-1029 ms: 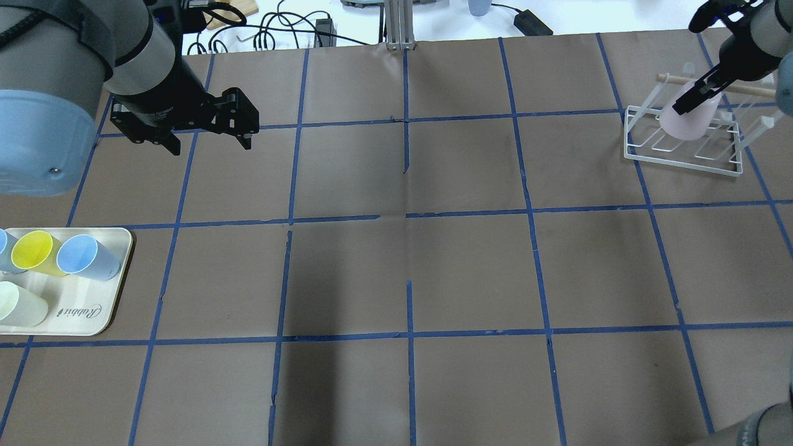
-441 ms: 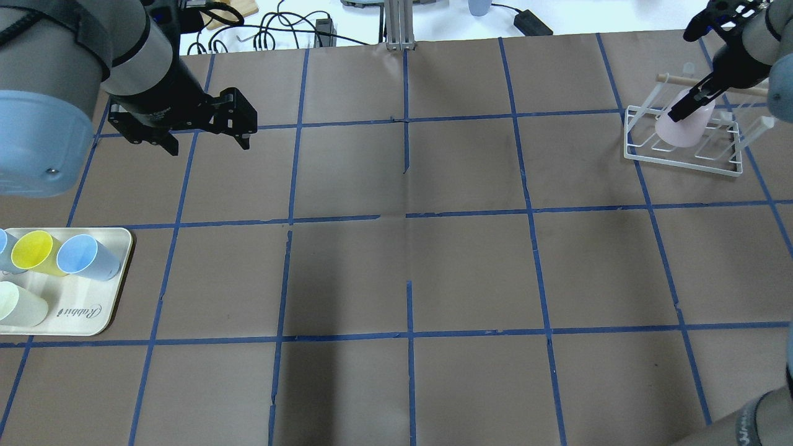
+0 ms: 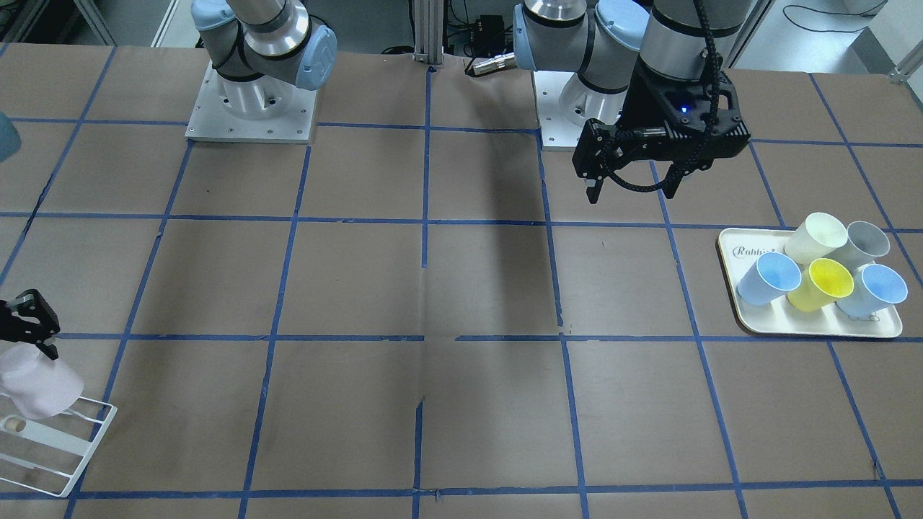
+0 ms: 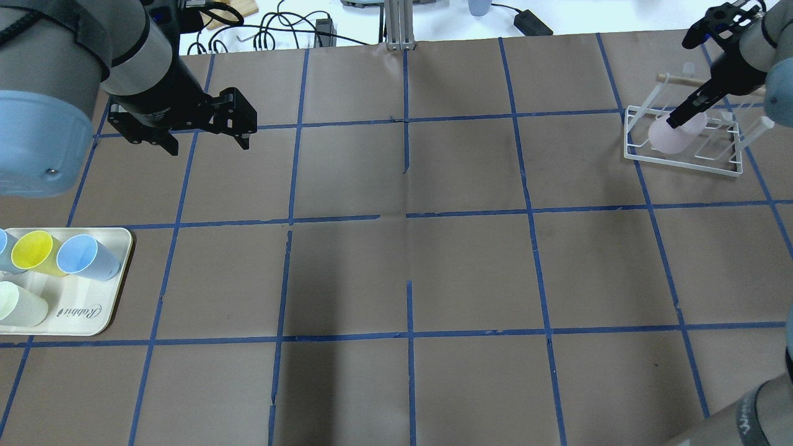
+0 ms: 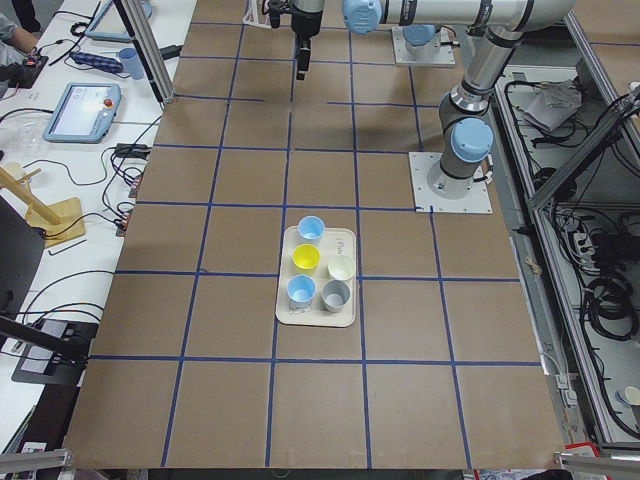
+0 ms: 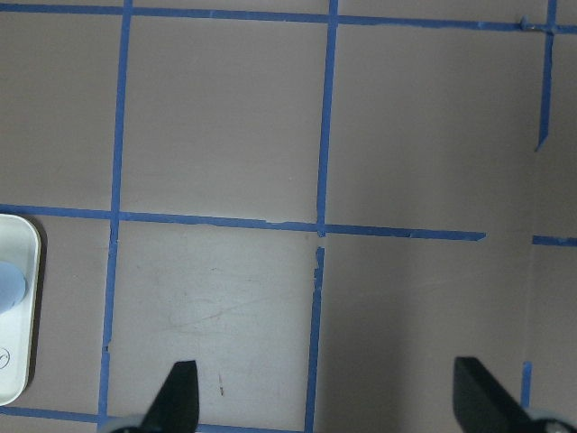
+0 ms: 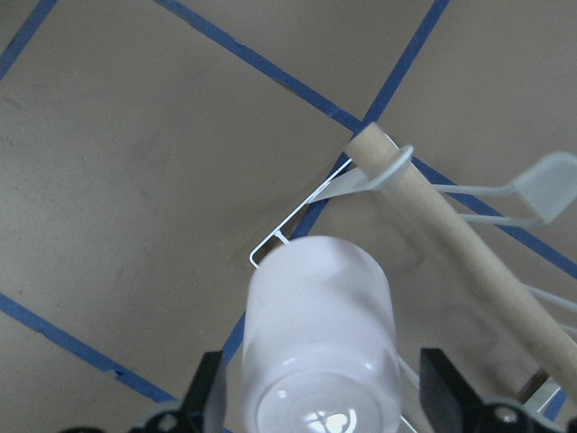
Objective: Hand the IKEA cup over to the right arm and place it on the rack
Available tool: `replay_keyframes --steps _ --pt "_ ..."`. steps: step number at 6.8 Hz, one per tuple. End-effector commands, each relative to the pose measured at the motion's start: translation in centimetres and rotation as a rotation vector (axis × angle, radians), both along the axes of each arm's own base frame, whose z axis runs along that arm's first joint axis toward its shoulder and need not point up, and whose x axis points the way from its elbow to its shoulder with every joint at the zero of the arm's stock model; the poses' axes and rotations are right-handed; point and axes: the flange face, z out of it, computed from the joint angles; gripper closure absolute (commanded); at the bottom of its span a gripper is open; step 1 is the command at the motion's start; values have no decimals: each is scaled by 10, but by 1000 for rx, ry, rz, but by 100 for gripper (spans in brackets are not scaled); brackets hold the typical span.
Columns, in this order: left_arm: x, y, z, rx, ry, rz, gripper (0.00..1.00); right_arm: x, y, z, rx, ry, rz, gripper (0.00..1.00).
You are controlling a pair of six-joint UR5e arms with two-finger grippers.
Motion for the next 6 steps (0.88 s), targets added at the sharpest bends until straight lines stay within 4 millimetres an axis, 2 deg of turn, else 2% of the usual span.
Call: replay_keyframes --steps 1,3,4,6 --pt "1 0 0 0 0 2 0 -1 0 1 2 3 -7 0" --pt "1 0 0 0 0 2 0 0 5 13 0 13 -10 0" --pt "1 0 0 0 0 2 0 6 16 35 4 8 -36 0" --pt "1 0 1 -2 0 2 0 31 59 88 79 -54 -210 0"
